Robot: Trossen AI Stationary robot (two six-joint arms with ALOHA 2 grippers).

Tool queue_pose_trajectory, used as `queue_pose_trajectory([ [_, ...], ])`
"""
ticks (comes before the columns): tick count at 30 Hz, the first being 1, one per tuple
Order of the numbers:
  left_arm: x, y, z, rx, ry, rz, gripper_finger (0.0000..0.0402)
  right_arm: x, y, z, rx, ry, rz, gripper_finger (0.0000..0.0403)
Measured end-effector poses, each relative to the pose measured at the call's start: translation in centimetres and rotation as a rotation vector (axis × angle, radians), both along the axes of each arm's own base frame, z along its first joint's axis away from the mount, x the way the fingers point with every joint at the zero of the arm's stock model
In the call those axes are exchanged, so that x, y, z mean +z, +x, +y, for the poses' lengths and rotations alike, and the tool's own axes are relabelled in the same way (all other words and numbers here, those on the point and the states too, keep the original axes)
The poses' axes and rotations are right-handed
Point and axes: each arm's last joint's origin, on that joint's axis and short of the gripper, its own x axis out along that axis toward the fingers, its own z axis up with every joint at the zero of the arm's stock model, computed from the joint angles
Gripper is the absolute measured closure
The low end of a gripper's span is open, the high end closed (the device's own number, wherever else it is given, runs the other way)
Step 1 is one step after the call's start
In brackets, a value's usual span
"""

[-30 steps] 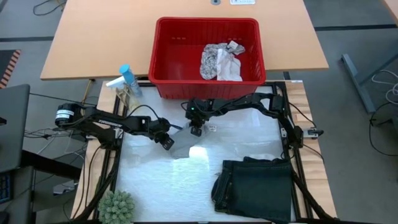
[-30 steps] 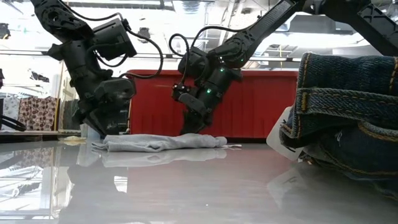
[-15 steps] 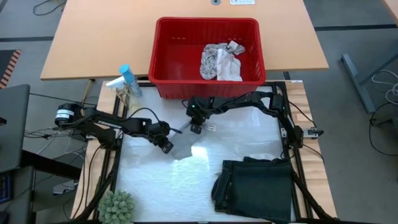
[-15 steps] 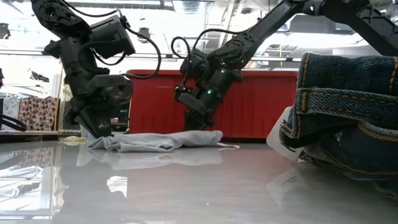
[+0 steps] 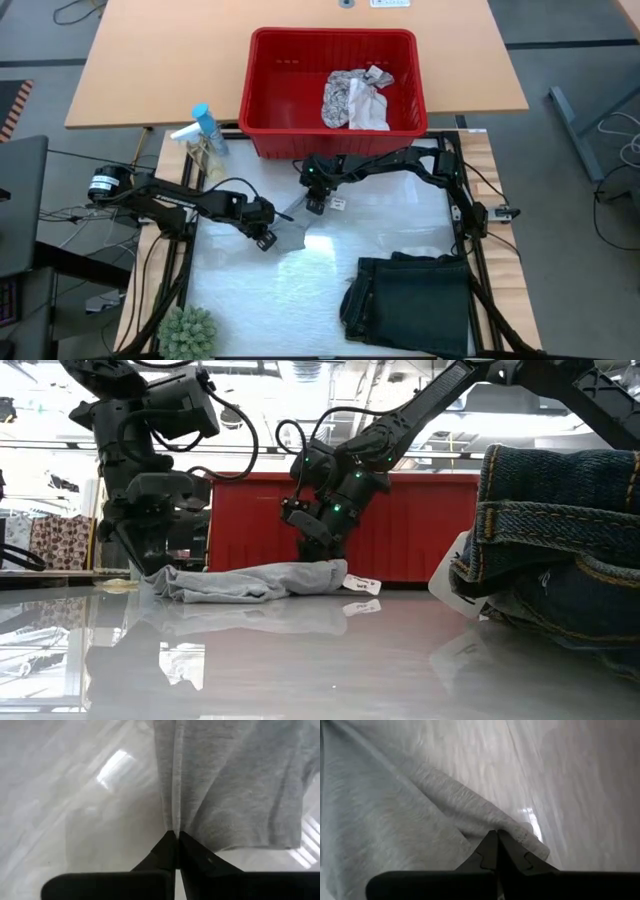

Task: Fold Laundry from Bin
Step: Fold the gray boxer from the red laundry bin

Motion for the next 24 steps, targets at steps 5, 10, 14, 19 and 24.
queue_pose_trajectory([
  [5, 0.0, 0.1, 0.1, 0.012, 0.044, -0.007, 0.0401, 0.0, 0.0, 0.0, 0.002, -0.001, 0.000, 0.0372],
  [10, 0.0, -0.1, 0.3, -0.013, 0.096, 0.008, 0.0384, 0.0, 0.0, 0.0, 0.002, -0.001, 0.000, 0.0372],
  [14, 0.0, -0.1, 0.3, 0.012, 0.103, 0.014, 0.0364, 0.0, 0.0, 0.0, 0.005, -0.003, 0.000, 0.0372],
  [19, 0.1, -0.3, 0.3, 0.006, 0.097, 0.021, 0.0350, 0.0, 0.0, 0.0, 0.009, -0.006, 0.000, 0.0372],
  [24, 2.1, -1.0, 0.5, 0.041, 0.149, -0.008, 0.0349, 0.0, 0.0, 0.0, 0.012, -0.008, -0.001, 0.0372],
])
